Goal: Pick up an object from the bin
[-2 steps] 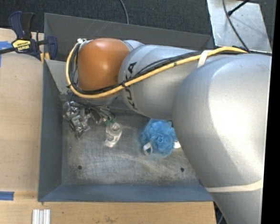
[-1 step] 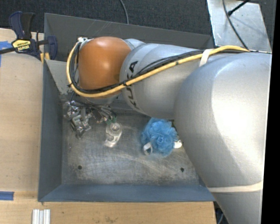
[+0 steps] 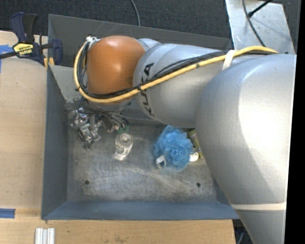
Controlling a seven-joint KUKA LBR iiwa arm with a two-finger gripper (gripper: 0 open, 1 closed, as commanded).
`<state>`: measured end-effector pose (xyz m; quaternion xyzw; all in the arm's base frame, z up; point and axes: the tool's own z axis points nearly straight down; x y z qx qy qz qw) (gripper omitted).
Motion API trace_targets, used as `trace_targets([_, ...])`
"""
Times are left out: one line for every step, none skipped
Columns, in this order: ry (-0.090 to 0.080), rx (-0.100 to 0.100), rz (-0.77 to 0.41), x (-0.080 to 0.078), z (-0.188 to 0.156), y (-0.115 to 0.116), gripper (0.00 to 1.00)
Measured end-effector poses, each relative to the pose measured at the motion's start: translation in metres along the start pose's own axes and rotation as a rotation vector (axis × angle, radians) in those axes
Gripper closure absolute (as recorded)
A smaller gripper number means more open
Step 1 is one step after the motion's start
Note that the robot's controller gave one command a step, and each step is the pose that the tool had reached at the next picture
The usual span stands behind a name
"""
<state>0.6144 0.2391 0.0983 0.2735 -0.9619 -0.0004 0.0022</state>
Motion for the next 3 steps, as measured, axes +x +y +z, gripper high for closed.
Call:
trace_targets([-0.002, 0.001, 0.000, 0.000, -0.022, 0.000, 1.00])
trace_targets([-0.008, 0.002, 0.000, -0.002, -0.042, 0.000, 1.00])
trace_targets([-0.011, 0.003, 0.001, -0.002, -0.054, -0.001, 1.00])
